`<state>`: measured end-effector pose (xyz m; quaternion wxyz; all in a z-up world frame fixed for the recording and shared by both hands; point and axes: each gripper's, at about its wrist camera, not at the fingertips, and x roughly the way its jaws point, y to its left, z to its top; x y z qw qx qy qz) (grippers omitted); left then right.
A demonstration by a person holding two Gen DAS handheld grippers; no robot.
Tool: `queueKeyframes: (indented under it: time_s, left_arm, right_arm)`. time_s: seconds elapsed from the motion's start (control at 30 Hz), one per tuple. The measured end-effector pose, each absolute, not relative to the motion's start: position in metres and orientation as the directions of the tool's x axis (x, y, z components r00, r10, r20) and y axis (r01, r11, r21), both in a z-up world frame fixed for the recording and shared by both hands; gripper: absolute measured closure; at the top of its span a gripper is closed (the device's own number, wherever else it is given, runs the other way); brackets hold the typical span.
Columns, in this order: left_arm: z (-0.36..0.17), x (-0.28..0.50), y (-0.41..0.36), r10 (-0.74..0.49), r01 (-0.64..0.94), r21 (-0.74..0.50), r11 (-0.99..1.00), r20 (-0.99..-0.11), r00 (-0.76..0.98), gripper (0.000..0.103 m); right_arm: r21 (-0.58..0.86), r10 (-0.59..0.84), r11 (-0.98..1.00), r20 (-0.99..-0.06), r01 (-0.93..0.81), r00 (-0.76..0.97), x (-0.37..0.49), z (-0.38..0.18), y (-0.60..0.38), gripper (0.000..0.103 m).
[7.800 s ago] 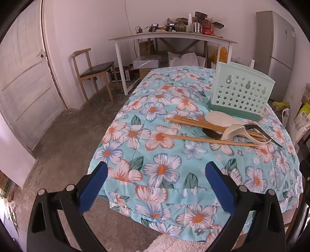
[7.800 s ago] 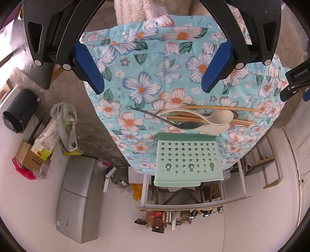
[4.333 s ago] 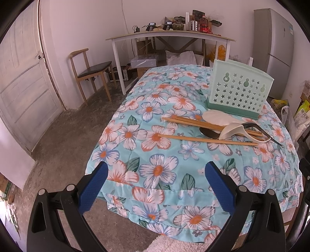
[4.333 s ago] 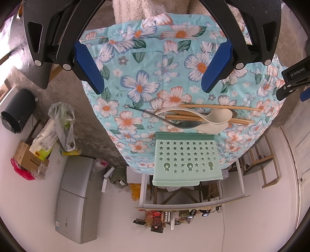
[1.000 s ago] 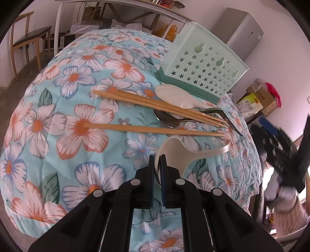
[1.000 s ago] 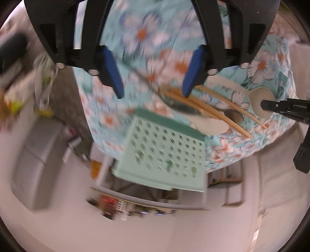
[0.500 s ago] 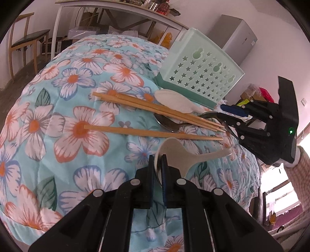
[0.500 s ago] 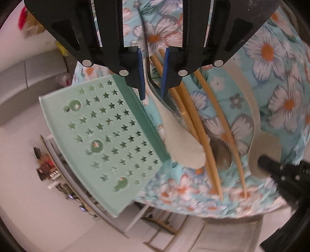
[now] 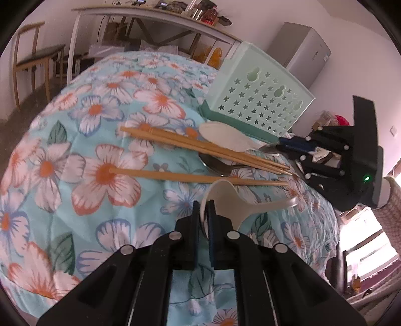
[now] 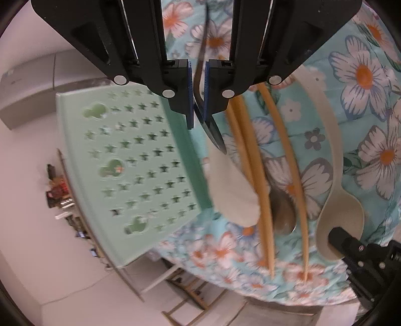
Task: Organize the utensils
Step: 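Lift the white spoon with the left gripper while the right gripper grasps the dark metal spoon, then lower the white spoon into the mint-green holder and open the left gripper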
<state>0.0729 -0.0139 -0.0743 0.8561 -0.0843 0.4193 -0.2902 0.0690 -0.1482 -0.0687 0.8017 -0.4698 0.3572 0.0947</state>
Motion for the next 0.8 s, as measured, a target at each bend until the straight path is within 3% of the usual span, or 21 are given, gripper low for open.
queueKeyframes:
  time_s: [0.23,0.4,0.8]
  left_arm:
    - [-0.050,0.058,-0.016,-0.543,0.444,-0.329,0.833,-0.636,0.548,0.098]
    - [-0.025,0.049,-0.015,-0.515,0.447,-0.276,0.851,-0.605,0.607,0.099]
    - [0.105,0.064,0.006,-0.445,0.440,-0.097,0.893,-0.343,0.827,0.099]
  right_arm:
    - [-0.659,-0.179,0.671,-0.588,-0.340,0.788,0.042,-0.021,-0.172,0.102]
    - [-0.551,-0.167,0.812,-0.537,-0.194,0.827,0.024,0.013,-0.195,0.102]
    - [-0.278,-0.146,0.960,-0.384,0.036,0.912,0.005,0.058,-0.227,0.102]
